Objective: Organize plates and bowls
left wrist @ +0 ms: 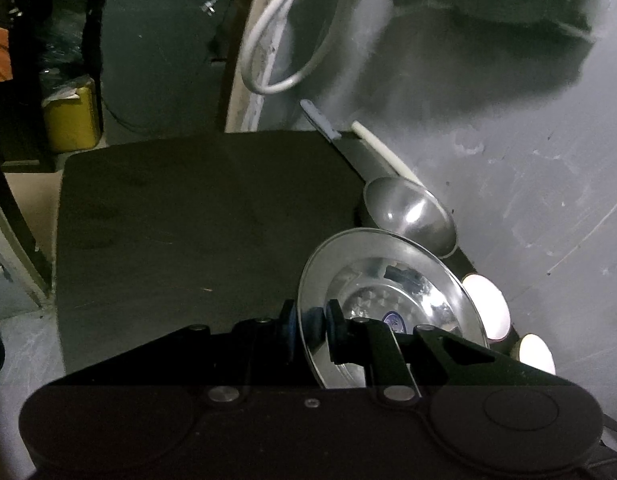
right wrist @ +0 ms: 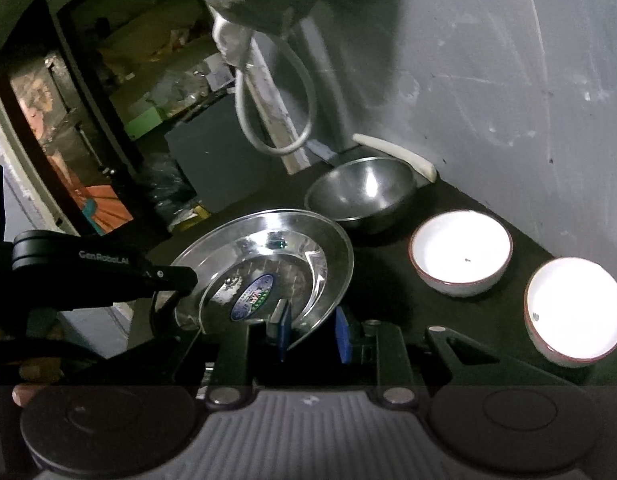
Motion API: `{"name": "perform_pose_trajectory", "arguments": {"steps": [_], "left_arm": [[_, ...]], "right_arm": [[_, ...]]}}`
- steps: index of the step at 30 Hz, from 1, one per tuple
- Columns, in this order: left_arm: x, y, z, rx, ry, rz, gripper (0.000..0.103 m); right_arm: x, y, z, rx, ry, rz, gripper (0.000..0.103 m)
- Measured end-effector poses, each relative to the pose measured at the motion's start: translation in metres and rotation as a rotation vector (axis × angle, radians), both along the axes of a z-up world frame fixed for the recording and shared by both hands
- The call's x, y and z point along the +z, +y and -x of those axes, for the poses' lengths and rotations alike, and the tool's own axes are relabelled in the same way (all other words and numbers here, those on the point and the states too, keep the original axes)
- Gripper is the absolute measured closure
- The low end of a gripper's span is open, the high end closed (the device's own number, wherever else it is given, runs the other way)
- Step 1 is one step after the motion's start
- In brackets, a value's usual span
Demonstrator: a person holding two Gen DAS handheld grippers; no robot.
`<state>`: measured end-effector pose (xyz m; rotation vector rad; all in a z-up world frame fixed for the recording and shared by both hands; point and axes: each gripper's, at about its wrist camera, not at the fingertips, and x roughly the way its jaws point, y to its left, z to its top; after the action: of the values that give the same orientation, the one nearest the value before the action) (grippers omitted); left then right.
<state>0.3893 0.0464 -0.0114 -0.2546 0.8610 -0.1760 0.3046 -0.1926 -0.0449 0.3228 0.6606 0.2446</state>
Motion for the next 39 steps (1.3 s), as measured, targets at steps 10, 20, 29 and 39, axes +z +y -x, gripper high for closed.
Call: {"name": "perform_pose_trajectory", "arguments": {"steps": [10, 20, 29, 39], "left_arm": [[0.019, 0.024, 0.052, 0.087, -0.029, 0.024, 0.087], [0.021, 0.041, 0.111, 0.183, -0.026, 0.011, 0.087], [0.004, 0.039, 0.133, 0.221, 0.011, -0.001, 0.086], [-0.009, 0.035, 0.138, 0.245, 0.051, -0.042, 0.085]], "right_arm": [[0.026, 0.019, 0.031, 0.107, -0.044, 0.037, 0.076], [0.032, 0.039, 0.060, 0.222, -0.052, 0.066, 0.075], [0.021, 0.044, 0.072, 0.279, -0.007, 0.101, 0.074], [0.009, 0.051, 0.071, 0.316, 0.036, 0.126, 0.072]]}}
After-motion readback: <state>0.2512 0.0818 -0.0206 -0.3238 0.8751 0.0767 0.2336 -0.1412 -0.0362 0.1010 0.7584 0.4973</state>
